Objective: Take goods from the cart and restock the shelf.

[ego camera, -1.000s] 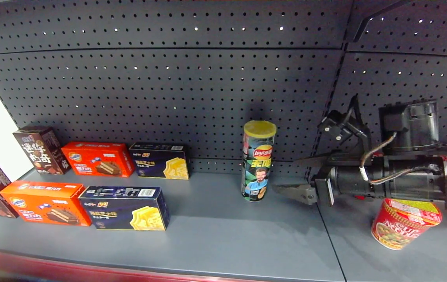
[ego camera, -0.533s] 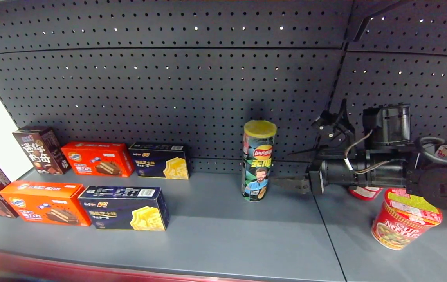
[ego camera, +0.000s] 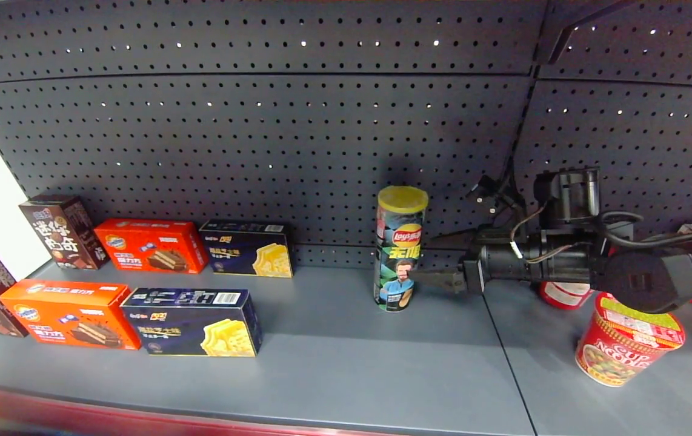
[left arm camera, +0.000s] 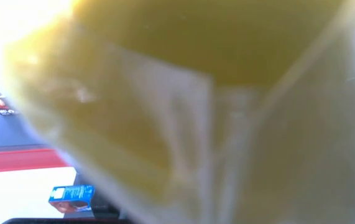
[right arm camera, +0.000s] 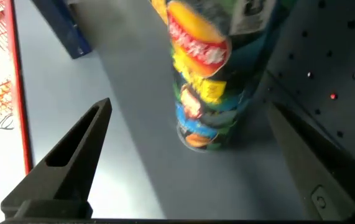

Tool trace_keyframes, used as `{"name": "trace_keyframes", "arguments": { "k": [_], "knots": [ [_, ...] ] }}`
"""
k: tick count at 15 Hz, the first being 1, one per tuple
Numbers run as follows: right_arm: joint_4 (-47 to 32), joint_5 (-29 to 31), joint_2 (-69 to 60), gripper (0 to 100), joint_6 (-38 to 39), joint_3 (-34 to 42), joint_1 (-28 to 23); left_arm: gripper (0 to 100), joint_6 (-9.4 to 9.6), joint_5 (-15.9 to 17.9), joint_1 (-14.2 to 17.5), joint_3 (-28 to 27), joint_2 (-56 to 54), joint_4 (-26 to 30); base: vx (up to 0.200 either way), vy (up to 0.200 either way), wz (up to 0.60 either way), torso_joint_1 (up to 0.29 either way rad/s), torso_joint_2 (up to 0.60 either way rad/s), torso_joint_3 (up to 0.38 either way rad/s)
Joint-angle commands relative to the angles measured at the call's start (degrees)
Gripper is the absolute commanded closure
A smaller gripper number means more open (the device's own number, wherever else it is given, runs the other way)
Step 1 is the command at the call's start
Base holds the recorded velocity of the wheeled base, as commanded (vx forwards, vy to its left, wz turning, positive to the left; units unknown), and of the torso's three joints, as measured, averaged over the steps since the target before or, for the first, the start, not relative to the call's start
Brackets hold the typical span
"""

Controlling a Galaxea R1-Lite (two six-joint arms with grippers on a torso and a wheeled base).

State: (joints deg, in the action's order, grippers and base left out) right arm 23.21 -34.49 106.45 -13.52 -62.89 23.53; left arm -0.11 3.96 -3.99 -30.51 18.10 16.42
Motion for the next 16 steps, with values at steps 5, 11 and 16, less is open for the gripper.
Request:
{"name": "trace_keyframes", "arguments": {
  "k": [5, 11, 16],
  "knots": [
    [3.51, -3.13, 5.44, 0, -0.02, -2.41, 0.11, 100, -0.07, -0.09, 0.03, -0.16, 0.09, 0.01, 0.000, 0.000, 0.00, 0.000, 0.00, 0.000],
    [3.95, -3.48, 9.04, 0, -0.02, -6.10, 0.20, 100, -0.07, -0.18, 0.12, -0.07, 0.09, 0.10, 0.000, 0.000, 0.00, 0.000, 0.00, 0.000],
    [4.74, -3.48, 12.12, 0, -0.02, -7.60, 0.55, 100, -0.07, -0.27, 0.12, 0.19, 0.18, 0.19, 0.000, 0.000, 0.00, 0.000, 0.00, 0.000]
  ]
}}
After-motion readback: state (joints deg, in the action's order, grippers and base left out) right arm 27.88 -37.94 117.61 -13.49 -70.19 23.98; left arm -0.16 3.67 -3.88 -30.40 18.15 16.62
